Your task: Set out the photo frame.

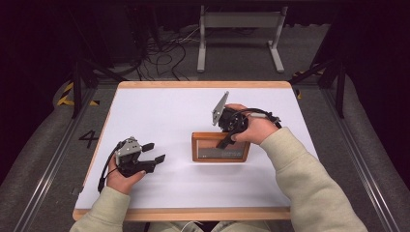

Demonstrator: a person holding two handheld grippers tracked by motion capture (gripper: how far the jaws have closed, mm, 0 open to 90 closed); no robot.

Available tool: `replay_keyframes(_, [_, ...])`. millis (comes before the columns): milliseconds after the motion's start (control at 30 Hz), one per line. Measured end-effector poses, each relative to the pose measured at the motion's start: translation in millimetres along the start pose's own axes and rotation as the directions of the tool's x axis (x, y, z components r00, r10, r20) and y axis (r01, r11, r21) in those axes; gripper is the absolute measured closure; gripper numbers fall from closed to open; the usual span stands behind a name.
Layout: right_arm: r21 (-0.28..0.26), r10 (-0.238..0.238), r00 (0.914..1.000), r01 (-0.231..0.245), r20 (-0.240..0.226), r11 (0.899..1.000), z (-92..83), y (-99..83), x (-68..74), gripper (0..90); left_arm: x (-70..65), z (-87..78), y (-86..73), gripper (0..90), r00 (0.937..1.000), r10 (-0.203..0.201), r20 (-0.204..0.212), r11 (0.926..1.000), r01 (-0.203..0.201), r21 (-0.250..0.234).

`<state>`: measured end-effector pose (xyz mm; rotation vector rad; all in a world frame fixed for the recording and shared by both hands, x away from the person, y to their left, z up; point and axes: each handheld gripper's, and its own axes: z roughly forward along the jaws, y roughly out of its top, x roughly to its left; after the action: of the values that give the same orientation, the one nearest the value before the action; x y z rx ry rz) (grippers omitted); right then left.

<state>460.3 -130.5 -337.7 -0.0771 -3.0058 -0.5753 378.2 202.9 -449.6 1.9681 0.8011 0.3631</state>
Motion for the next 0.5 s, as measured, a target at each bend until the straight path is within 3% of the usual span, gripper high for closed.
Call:
replay_keyframes(367, [0.036, -0.006, 0.9999, 0.006, -0.011, 0.999, 18.8, -8.6, -11.8, 74.4, -0.3, 1.8, 0.3, 34.3, 1.0000, -0.005, 0.004, 1.0000, 0.005, 0.001])
replay_keyframes(500, [0.017, 0.004, 0.9999, -0.004, -0.016, 1.000, 19.5, -10.9, -14.3, 74.1, -0.2, 1.7, 0.3, 34.3, 1.0000, -0.005, 0.006, 1.0000, 0.005, 0.001])
